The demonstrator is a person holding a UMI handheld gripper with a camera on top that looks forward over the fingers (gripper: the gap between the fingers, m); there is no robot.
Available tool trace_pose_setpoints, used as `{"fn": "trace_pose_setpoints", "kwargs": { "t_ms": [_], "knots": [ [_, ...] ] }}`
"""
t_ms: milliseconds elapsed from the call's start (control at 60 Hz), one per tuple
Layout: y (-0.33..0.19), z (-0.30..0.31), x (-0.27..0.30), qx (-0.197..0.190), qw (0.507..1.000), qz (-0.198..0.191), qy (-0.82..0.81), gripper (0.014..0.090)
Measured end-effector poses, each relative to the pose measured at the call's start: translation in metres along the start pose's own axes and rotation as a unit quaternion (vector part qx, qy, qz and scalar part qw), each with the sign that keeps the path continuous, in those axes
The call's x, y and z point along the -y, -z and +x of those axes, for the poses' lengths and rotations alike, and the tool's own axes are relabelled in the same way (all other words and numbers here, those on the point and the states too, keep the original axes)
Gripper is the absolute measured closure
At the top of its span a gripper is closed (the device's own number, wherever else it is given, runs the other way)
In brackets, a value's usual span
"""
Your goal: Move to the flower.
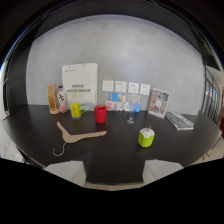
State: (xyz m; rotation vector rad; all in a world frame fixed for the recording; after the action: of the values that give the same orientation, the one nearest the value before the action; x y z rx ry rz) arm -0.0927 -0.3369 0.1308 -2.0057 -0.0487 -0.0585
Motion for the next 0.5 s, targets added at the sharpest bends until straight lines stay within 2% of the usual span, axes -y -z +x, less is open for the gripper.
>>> {"fn": "trace_pose_setpoints", "kwargs": {
  "t_ms": [267,500],
  "knots": [
    [0.007,-0.036,0.01,-0.01,1.0,0.006,-0.001,0.0187],
    [0.003,-0.07,0.043,-0.021,1.0,0.02,-0.002,0.0193]
  ]
}}
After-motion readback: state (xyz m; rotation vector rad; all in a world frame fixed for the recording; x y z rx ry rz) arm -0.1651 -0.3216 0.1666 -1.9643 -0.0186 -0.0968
